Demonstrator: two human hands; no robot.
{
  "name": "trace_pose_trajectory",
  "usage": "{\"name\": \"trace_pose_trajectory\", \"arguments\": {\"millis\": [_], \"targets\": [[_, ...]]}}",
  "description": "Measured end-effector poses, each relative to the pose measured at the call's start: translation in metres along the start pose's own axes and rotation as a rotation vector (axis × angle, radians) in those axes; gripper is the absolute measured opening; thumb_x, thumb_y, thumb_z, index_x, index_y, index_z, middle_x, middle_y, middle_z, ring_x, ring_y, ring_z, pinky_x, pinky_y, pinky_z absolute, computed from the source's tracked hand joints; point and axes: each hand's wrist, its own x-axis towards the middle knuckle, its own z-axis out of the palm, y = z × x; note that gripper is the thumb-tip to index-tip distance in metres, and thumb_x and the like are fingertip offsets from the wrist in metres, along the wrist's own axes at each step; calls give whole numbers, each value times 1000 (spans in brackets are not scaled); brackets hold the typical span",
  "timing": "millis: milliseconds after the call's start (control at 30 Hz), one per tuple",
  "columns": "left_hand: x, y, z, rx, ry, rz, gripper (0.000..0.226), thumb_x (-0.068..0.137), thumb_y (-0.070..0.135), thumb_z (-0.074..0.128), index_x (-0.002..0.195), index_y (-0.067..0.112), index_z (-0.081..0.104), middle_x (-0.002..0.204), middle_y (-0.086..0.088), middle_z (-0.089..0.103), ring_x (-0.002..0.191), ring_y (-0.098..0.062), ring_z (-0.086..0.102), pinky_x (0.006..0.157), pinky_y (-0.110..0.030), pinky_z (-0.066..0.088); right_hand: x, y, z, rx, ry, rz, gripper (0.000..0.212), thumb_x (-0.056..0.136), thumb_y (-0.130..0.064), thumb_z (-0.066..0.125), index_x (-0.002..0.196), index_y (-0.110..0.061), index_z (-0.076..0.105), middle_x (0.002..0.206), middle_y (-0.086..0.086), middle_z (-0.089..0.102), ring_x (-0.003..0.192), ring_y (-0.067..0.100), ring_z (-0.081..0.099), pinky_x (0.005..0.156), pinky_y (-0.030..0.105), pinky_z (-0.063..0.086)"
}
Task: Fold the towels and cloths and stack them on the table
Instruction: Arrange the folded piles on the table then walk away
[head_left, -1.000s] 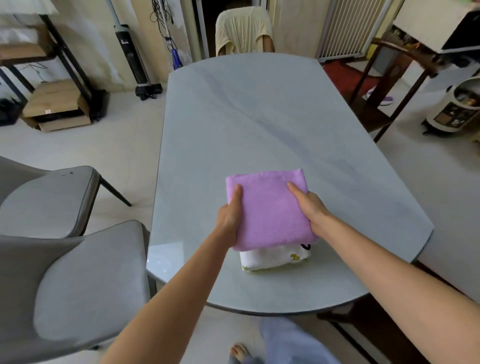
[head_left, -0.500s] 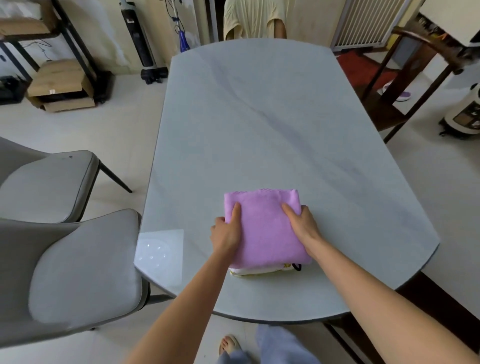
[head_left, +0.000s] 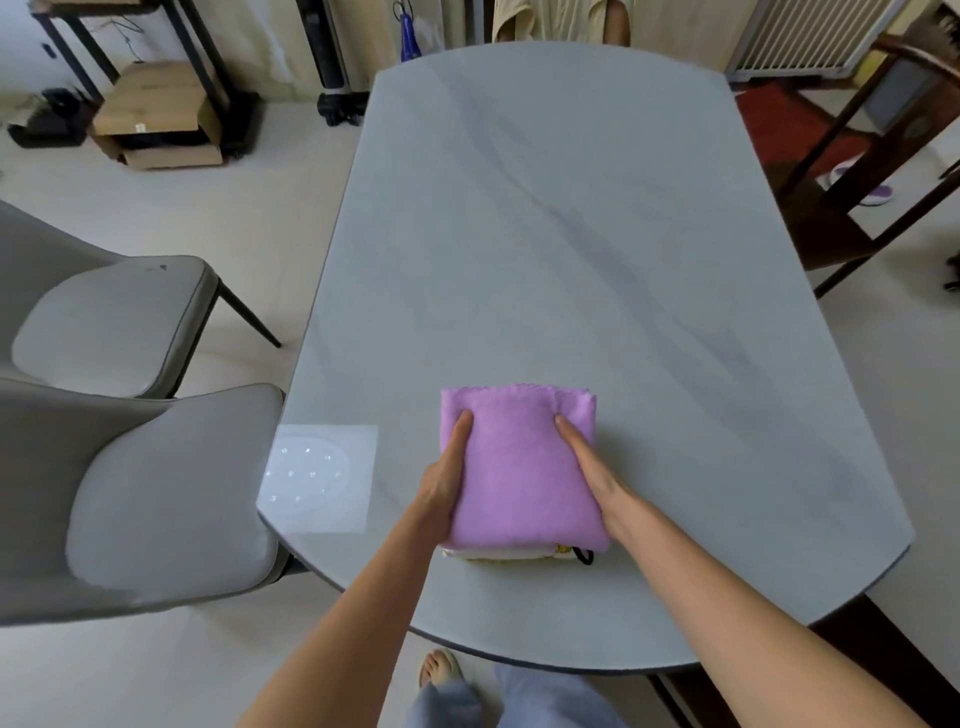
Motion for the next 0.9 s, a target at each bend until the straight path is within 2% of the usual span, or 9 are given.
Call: {"name": "trace_pose_trajectory", "arguments": {"millis": [133,200,267,367,467,600,700,800,900], "targets": [[-10,18,-12,-74,-4,38,99,54,98,40,119,27,61,122,-7,62,111,-21,57,108,-44,37,12,-16,14,17,-80,-47,32,94,-58,39,96,-32,55,93,2,64,78,11,63,74,31,46],[-25,37,-26,-134,-1,135,79,70,89,39,115,28,60,120,-11,62,105,-17,58,104,-41,41,21,-40,28,-60,-104,-12,46,91,-63,39,99,-24,61,91,6,67,81,18,64,73,32,47],[-36,49,-50,-212,57,189,63,83,77,38,111,25,59,104,-4,66,97,-12,61,85,-32,49,29,-68,57,-170,-131,-9,65,81,-73,48,107,-17,65,96,8,69,89,24,65,78,33,50],[-49,51,-106,-316,173,210,65,88,72,33,112,18,60,93,-4,65,86,-10,60,68,-26,43,35,-90,121,-295,-253,6,97,55,-84,59,123,-14,60,111,12,68,100,28,65,86,35,51],[-88,45,-173,-429,268,235,56,92,67,30,97,18,59,90,-8,63,81,-11,58,64,-25,41,26,-98,205,-378,-408,-32,77,75,-76,52,122,-16,59,109,12,66,100,29,64,84,36,49],[-144,9,-262,-597,412,294,70,85,74,38,109,14,62,98,-12,68,89,-16,63,69,-27,46,-4,-90,319,-503,-549,-81,72,73,-75,58,117,-18,60,104,9,67,98,27,64,90,38,48],[-197,-38,-332,-736,516,375,65,85,73,39,101,16,63,93,-11,71,84,-18,67,68,-29,49,-44,-61,413,-616,-739,-93,52,87,-65,47,106,-18,60,98,9,67,94,23,62,84,35,48],[-241,-93,-397,-856,570,468,61,89,68,37,104,15,62,80,-8,74,69,-17,72,56,-27,53,-85,-21,500,-690,-872,-114,62,83,-67,52,119,-16,58,112,12,66,104,26,63,93,39,50],[-281,-150,-456,-911,645,490,62,89,67,36,108,13,60,85,-10,71,67,-17,71,57,-28,53,-116,29,578,-751,-999,-55,68,79,-70,55,121,-18,55,116,15,64,101,29,64,94,42,51]]}}
